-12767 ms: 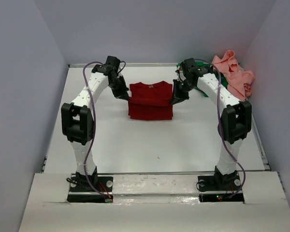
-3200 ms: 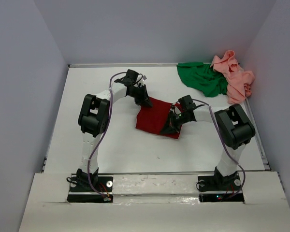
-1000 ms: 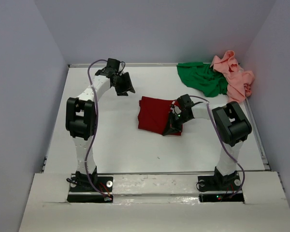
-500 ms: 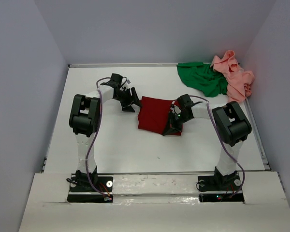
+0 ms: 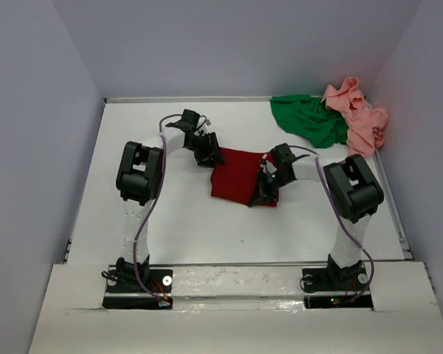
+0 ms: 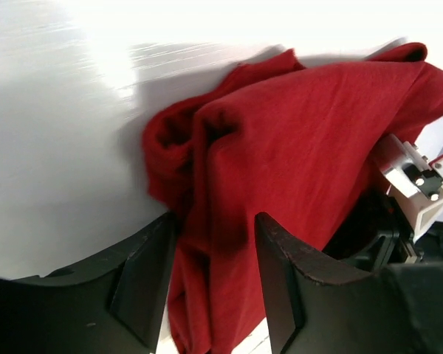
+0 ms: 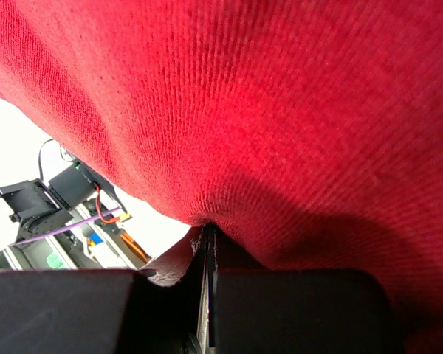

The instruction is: Fold and stack the t-shirts

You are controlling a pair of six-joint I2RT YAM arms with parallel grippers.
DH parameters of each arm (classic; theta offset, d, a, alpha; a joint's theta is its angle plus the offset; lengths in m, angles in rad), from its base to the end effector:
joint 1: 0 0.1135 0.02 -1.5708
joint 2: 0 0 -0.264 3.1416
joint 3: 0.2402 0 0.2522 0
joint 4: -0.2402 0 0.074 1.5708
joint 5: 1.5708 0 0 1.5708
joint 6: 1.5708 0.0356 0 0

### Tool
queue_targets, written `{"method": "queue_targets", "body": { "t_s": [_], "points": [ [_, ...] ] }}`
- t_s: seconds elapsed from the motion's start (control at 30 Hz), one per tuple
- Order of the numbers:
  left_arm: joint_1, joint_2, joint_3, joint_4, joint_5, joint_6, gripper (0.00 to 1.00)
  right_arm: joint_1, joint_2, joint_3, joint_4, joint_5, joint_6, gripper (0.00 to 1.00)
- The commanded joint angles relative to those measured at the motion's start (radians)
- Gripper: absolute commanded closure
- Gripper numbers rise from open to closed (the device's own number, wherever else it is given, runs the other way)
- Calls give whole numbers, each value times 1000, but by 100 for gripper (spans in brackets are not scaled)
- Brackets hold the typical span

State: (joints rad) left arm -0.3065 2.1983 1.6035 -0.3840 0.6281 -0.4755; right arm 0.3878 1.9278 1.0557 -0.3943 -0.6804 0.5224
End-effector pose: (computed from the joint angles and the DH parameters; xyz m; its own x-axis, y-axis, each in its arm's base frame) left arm 0.4407 -0.1614 0.1543 -0.9583 -0.0852 -0.2729 0.1328 0.7125 -0.6890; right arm 0.3121 0.1517 0.1149 -0.9992 0.0108 0.0397 0.0347 0.7418 0.6697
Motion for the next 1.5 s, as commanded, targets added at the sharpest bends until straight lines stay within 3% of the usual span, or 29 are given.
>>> {"method": "queue_targets", "body": {
  "t_s": [0.0, 0.07, 0.13, 0.17, 0.2, 0.23, 0.4, 0.43, 0.47, 0.5, 0.6, 0.9, 1.1, 1.47],
  "points": [
    [-40, 37, 65, -73, -67, 29, 41, -7, 74, -26, -63, 266, -68, 100],
    [-59, 60, 98, -111, -102, 41, 43, -7, 74, -26, -63, 266, -65, 100],
    [-71, 90, 130, -185, -181, 69, 56, -7, 74, -26, -63, 268, -67, 100],
    [-77, 100, 159, -208, -209, 80, 79, -7, 74, -26, -63, 268, -65, 100],
    [-77, 112, 168, -242, -256, 87, 96, -7, 74, -25, -64, 268, -65, 100],
    [-77, 113, 168, -254, -280, 87, 100, -7, 74, -25, -63, 266, -67, 100],
    [-63, 106, 156, -273, -335, 89, 100, -7, 68, -8, -69, 245, -74, 98],
    [-63, 106, 160, -276, -335, 90, 100, -7, 62, -5, -69, 243, -75, 83],
    [-63, 106, 164, -279, -338, 92, 100, -7, 51, -3, -67, 242, -68, 52],
    [-63, 106, 165, -279, -337, 90, 100, -7, 37, -2, -66, 236, -68, 43],
    [-62, 109, 174, -279, -329, 89, 100, -7, -10, 27, -74, 202, -68, 30],
    [-52, 126, 223, -296, -358, 90, 100, -7, -239, 135, -158, 162, -81, 30],
    [-28, 156, 292, -322, -402, 126, 100, -7, -297, 220, -288, 163, -91, 30],
    [107, 215, 429, -352, -580, 169, 100, -7, -371, 211, -353, 168, -98, 31]
  ]
}}
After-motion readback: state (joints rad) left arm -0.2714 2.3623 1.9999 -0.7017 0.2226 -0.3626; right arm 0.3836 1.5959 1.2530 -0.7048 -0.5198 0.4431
